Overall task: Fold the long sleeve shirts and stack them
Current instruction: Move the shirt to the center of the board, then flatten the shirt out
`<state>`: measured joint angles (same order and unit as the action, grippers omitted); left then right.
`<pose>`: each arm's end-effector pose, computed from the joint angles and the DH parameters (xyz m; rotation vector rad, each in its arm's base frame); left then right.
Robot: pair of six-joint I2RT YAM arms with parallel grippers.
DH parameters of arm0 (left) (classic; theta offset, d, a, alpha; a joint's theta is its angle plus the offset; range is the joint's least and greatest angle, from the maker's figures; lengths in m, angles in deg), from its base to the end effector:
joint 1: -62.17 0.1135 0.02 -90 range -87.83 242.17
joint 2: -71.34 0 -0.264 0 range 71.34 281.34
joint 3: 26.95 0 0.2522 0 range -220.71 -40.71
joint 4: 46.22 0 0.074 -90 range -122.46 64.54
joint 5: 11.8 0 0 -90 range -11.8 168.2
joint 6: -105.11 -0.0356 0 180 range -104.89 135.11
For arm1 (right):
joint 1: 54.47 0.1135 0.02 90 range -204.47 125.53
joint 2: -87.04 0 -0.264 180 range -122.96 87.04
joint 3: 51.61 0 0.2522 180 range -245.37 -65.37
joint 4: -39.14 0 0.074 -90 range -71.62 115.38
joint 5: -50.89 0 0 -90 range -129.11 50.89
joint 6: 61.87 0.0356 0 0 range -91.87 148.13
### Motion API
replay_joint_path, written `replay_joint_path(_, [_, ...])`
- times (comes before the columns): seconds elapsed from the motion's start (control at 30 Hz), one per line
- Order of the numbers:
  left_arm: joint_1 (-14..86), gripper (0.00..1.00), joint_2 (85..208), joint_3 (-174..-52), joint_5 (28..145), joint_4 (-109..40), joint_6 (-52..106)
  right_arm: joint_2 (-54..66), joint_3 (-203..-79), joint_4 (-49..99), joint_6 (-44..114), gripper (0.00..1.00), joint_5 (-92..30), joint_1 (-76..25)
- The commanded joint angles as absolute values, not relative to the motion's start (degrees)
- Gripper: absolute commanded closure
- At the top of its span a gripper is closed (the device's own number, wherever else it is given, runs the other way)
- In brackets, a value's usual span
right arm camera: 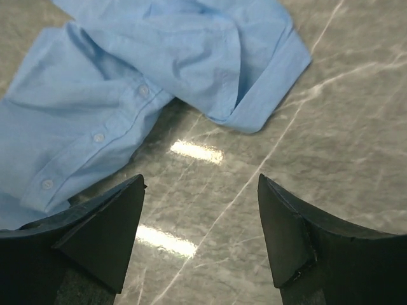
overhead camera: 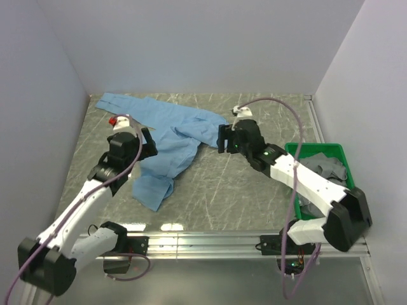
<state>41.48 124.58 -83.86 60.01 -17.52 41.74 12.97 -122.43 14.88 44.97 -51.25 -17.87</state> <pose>0.2017 -0.0643 0.2955 -0.3042 1.9675 -0.2157 0.2420 0.1704 0.3028 -0.2220 2.0471 0.3654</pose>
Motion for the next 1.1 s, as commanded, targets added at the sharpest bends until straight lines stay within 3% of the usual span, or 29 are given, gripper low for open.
replay_joint_path(0.0, [42.91,0.01,132.83,-89.57,64.13,-16.99,44.03,9.43,-126.89,11.23,47.38,0.21,-47.82,-17.73])
replay_joint_path(0.27, [46.96,0.01,155.88,-106.79,77.67,-16.19,34.90,15.13,-121.36,14.04,45.97,0.20,-37.54,-17.65])
replay_joint_path(0.57, [50.83,0.04,175.84,-118.92,96.12,-15.50,25.66,23.13,-114.68,15.80,45.01,0.20,-36.91,-17.65])
replay_joint_path(0.67, [50.92,0.15,178.48,-121.56,101.48,-14.53,24.43,25.24,-113.01,15.54,44.48,0.20,-37.79,-17.65])
replay_joint_path(0.7, [50.83,0.26,178.92,-121.92,103.93,-14.71,24.43,25.68,-112.40,15.28,44.39,0.20,-38.22,-17.65])
replay_joint_path(0.77, [50.74,0.39,179.18,-123.14,105.88,-14.27,24.25,26.91,-111.95,15.10,43.95,0.20,-39.02,-17.64])
replay_joint_path(0.8, [50.57,0.55,179.10,-123.67,106.24,-13.83,24.16,27.18,-111.60,14.92,43.86,0.20,-39.02,-17.65])
replay_joint_path(0.87, [50.04,0.71,178.75,-125.86,104.67,-12.25,23.11,27.97,-111.60,14.66,43.42,0.20,-41.47,-17.65])
replay_joint_path(0.9, [49.17,0.87,177.88,-126.66,103.53,-11.73,22.67,28.15,-111.86,14.48,43.25,0.20,-41.92,-17.73])
replay_joint_path(0.97, [46.89,0.96,176.12,-129.38,99.40,-10.33,21.09,28.76,-112.12,14.04,42.63,0.20,-43.93,-17.73])
replay_joint_path(1.07, [40.76,0.97,173.49,-132.81,89.77,-6.91,17.76,29.99,-112.92,13.69,42.37,0.20,-48.14,-17.73])
